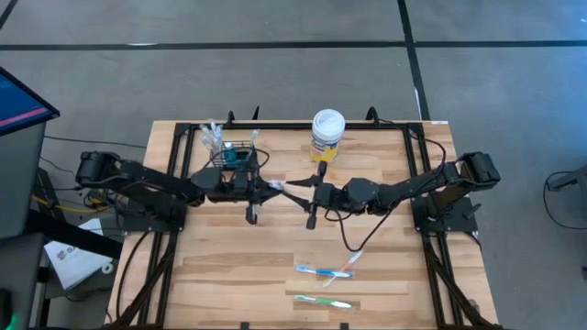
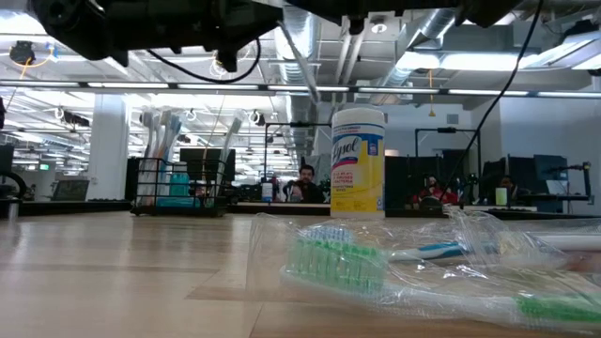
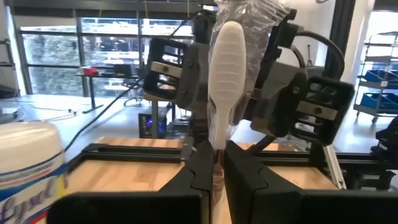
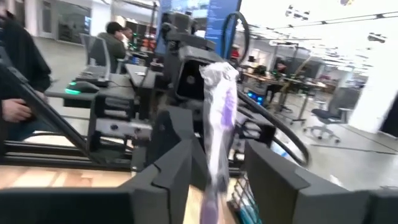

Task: Pick & Place toothbrushing station
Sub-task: Put the purple toothbrush into the mesh organizer

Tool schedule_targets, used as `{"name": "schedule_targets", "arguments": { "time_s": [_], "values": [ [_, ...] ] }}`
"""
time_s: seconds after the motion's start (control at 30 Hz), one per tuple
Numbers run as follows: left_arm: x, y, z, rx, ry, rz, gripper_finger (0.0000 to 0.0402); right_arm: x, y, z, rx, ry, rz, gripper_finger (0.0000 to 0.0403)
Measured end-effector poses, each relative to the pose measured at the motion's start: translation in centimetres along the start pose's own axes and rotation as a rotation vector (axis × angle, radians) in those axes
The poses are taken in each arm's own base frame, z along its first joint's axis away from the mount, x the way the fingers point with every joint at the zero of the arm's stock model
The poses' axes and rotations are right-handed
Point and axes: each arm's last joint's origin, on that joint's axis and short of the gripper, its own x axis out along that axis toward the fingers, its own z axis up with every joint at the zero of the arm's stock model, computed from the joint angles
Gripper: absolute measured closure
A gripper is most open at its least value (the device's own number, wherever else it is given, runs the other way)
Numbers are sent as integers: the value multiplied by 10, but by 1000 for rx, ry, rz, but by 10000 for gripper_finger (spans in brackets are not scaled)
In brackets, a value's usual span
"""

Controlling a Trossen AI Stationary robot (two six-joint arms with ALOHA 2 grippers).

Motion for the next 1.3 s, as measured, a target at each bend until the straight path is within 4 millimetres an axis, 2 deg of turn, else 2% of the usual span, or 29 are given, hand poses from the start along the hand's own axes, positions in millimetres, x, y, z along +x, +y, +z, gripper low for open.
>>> {"name": "schedule_targets", "arguments": {
  "time_s": [0.2,0.5,0.9,1.3],
  "values": [
    [-26,4,3,-3,25,102,395,0,1,0,-2,2,-5,233],
    [-52,12,10,9,114,339,395,-2,6,-2,10,30,16,237],
    [-63,22,9,39,170,619,395,-4,11,-7,20,87,42,254],
    [-67,48,10,42,166,776,395,-5,14,-9,11,108,53,256]
  ]
}}
